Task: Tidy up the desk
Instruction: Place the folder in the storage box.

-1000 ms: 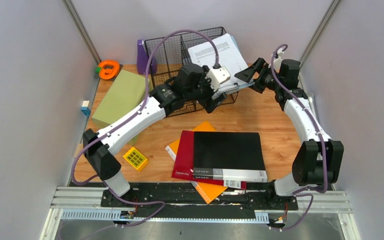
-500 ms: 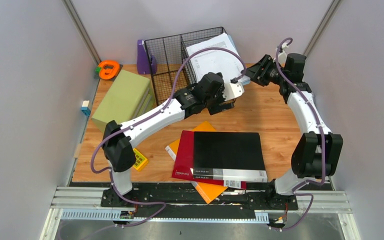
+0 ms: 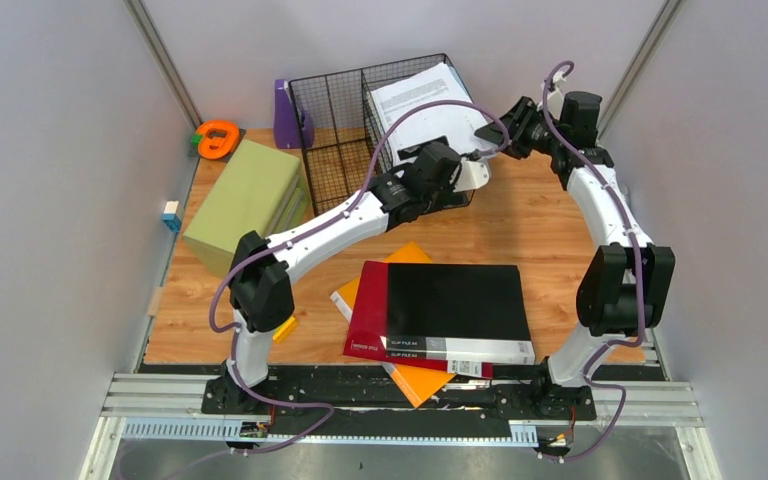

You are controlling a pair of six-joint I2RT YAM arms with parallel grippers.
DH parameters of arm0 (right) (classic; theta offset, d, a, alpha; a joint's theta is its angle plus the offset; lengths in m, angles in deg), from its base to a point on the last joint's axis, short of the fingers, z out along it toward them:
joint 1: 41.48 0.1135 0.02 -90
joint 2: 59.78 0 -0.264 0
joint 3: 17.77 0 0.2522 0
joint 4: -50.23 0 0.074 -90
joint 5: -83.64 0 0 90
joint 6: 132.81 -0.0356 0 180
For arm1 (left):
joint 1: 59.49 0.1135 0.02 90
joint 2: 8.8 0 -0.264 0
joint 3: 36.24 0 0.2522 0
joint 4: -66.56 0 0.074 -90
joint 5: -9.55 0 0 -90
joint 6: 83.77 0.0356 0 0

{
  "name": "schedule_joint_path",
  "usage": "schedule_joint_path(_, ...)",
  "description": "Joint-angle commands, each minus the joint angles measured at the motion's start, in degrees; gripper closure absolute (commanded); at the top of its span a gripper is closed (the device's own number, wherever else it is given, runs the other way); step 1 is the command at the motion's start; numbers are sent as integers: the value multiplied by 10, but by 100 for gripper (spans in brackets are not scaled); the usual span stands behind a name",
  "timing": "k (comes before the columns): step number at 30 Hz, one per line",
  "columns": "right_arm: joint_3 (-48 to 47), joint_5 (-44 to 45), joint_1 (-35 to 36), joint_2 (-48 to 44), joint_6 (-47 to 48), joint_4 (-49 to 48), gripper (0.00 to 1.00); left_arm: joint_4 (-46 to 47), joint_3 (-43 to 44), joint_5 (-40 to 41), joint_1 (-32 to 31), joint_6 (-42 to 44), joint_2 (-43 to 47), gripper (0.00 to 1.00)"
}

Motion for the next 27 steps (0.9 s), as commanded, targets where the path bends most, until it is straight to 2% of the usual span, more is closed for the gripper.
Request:
schedule_joint_path(1,-56,5,24,17,30,20,54,16,48,39,7,13,-8,1)
schedule_joint_path(15,-115,81,29,23,158,89,29,-5,103,45,38,11,-58,1)
schedule_joint_path(27,-139,88,19,2,213,93,24,-20,107,17,51,-8,-62,2)
